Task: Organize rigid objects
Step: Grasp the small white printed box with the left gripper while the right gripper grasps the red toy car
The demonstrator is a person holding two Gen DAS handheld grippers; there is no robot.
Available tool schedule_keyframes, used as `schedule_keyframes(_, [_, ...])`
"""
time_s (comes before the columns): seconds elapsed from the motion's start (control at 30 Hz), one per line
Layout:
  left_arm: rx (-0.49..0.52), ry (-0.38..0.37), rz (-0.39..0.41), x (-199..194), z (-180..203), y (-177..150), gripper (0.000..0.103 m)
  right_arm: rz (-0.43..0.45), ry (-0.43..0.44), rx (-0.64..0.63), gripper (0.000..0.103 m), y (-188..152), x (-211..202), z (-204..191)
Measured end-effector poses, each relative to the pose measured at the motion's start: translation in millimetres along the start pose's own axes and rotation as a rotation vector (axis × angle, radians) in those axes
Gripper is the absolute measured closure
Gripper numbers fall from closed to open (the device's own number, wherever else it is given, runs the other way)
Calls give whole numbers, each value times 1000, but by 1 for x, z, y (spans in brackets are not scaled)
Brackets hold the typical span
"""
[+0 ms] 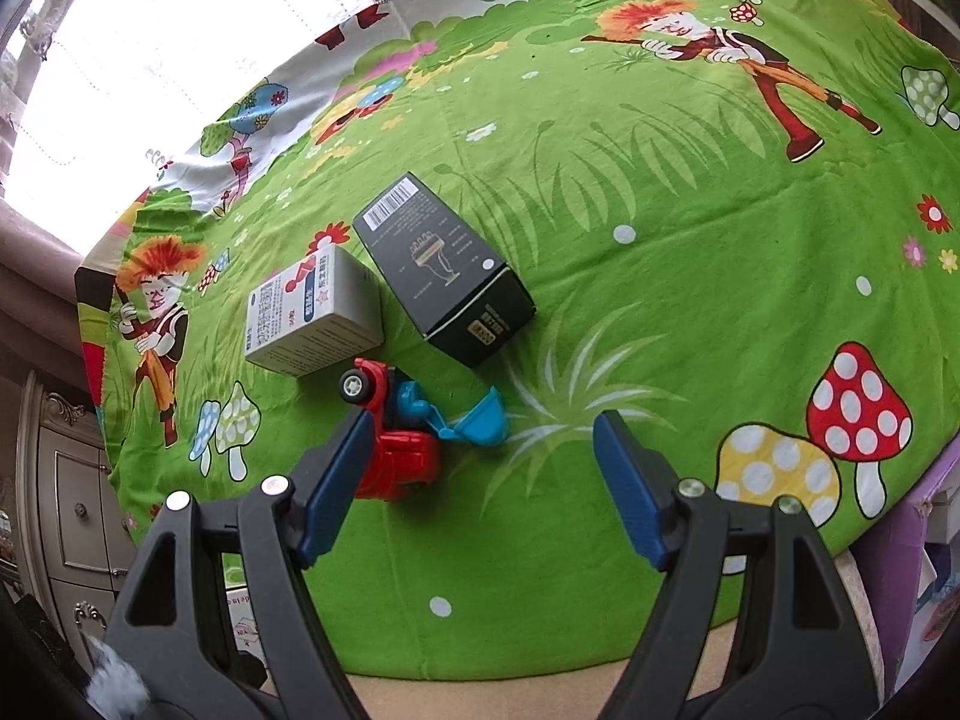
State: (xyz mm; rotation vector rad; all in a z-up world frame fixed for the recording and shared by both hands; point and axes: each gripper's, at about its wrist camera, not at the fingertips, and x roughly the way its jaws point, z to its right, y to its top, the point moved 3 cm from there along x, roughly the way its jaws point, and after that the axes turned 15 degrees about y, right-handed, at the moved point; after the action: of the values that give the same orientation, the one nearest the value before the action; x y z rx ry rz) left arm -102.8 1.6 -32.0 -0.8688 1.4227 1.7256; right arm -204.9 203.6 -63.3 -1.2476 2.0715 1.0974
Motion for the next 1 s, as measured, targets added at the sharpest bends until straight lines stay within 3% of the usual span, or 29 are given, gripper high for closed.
schedule_keyframes(0.43, [-53, -11, 3, 0, -9, 1, 56, -7, -61, -146, 19, -1, 12, -32])
schedule_keyframes(0.57, [-74, -15, 2, 1, -13, 1, 56, -63, -41, -203, 15, -9, 28, -50])
schedule_keyframes(0.73, [-117, -13, 1, 2, -23, 1, 56, -119, -88, -269, 16, -19, 46, -60])
schedule_keyframes(0.87, [-125, -5, 9, 1, -24, 2, 56, -134, -112, -319, 19, -24, 50, -66])
schedule_keyframes(1.0, [-129, 14, 12, 2, -26, 2, 56, -137, -133, -373, 34, -29, 52, -73])
